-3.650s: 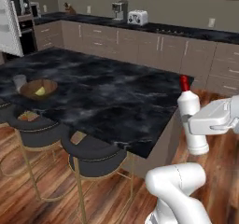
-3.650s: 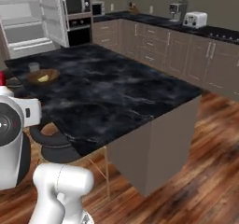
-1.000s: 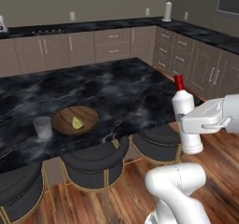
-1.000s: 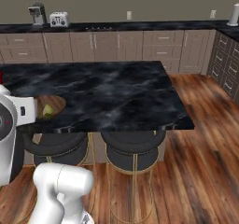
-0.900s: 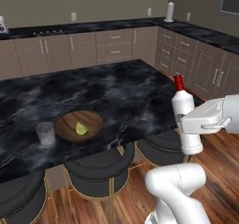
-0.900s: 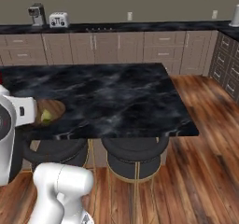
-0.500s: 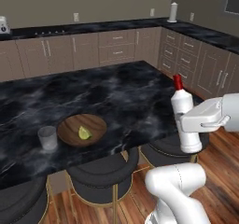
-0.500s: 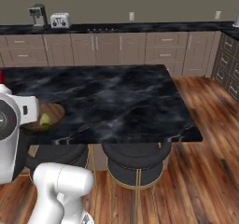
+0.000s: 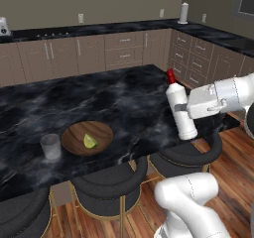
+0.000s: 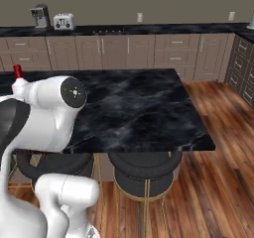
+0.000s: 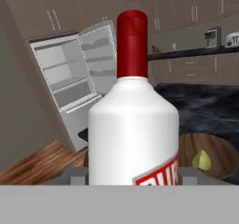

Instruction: There is a bowl on the dining counter. Grab a lemon wedge from the fridge and place it in the bowl. Then get the liquor bottle and glass cup from the cabinet and place them next to the bowl.

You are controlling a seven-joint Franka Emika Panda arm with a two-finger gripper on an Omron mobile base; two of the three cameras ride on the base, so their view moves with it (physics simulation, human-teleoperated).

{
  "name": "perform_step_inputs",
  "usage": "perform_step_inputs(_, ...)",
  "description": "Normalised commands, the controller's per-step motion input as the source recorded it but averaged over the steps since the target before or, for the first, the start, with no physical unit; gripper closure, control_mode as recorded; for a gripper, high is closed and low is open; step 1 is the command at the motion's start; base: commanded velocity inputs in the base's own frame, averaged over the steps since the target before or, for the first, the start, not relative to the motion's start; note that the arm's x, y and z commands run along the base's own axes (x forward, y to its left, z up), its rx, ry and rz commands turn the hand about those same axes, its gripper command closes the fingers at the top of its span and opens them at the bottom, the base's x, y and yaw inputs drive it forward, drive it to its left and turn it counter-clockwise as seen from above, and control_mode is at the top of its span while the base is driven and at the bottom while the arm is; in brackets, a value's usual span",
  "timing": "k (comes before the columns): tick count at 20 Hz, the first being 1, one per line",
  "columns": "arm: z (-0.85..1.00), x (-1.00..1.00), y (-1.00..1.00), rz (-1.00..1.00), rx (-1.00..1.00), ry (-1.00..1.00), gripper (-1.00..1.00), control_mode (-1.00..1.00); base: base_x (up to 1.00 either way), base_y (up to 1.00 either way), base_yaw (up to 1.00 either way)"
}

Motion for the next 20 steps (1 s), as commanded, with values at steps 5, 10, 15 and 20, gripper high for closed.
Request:
perform_step_inputs(5,-0.42,1.00,0.00,0.39,0.08,-0.01,1.00,-1.00,0.00,0.00,0.00)
perform_step_inputs(10,-0.51,0.93,0.00,0.23,0.12,-0.09,1.00,-1.00,0.00,0.00,0.00)
perform_step_inputs(15,-0.55,0.54,0.23,0.02,0.11,-0.04,1.00,-1.00,0.00,0.00,0.00)
perform_step_inputs(20,-0.51,0.18,0.41,-0.05,0.05,-0.06,1.00,-1.00,0.00,0.00,0.00)
